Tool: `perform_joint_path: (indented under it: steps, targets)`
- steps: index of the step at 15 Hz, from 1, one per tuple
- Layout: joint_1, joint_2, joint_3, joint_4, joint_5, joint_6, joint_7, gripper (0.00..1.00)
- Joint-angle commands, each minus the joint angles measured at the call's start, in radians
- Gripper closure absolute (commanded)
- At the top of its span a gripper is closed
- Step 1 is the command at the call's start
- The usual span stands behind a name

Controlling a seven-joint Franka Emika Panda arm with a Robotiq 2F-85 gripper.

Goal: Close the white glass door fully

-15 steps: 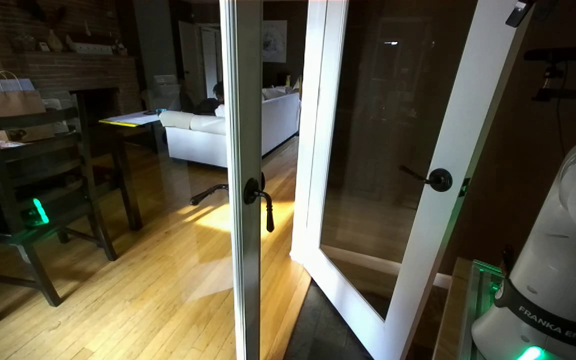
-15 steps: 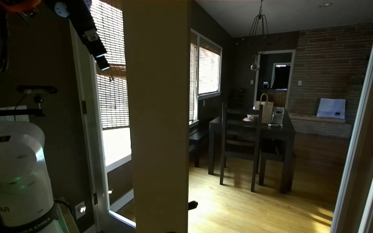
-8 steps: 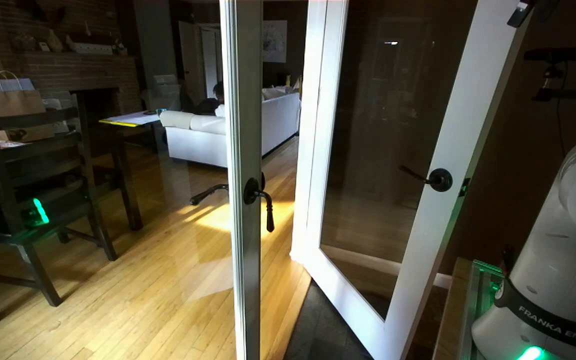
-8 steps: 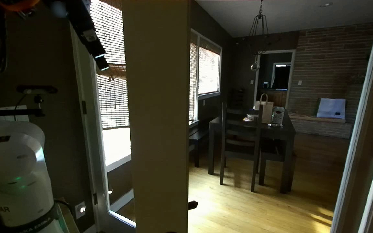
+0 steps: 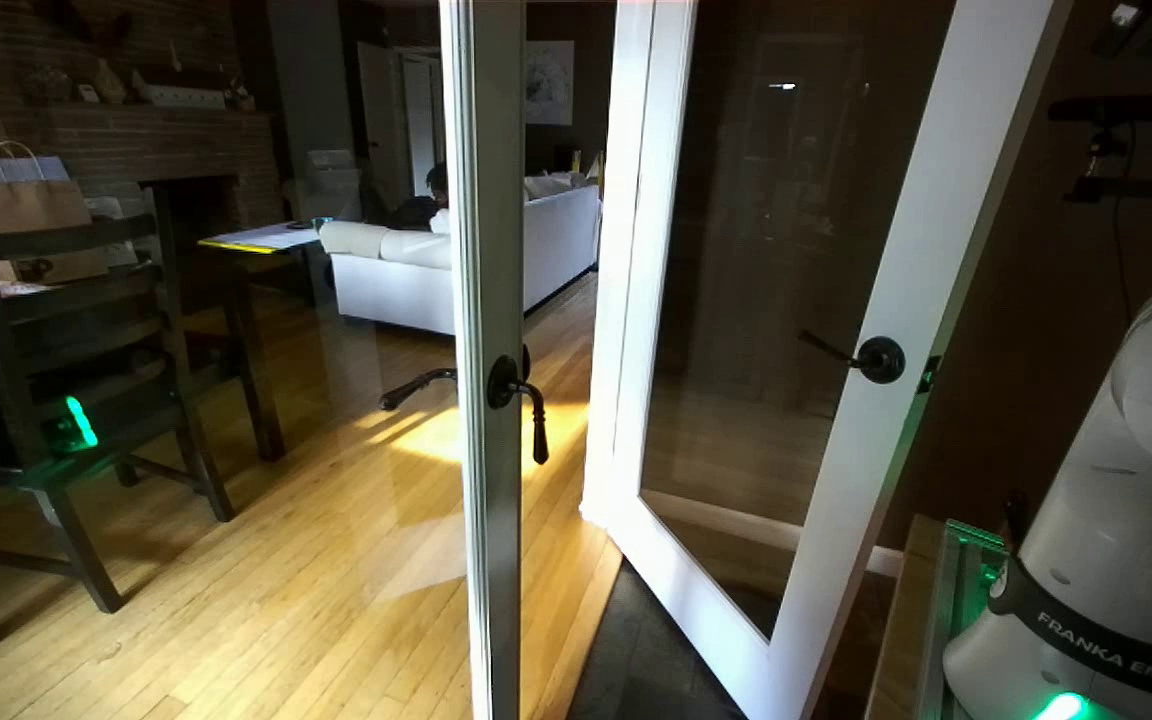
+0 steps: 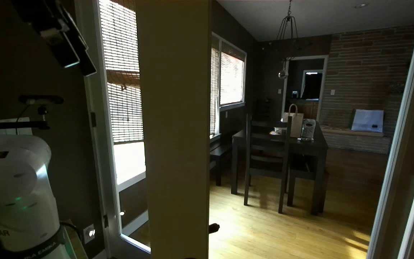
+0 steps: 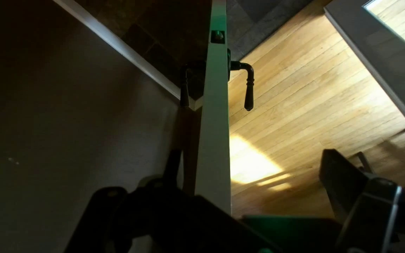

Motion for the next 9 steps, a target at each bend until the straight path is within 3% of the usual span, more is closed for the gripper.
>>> perform_joint_path:
  steps: [1, 9]
  targets:
    - [0.033, -0.037, -0.054, 0.016, -0.038, 0.046, -0.078, 0.0]
    - [0.028, -0.045, -0.095, -0.014, -0.051, 0.263, -0.106, 0.0]
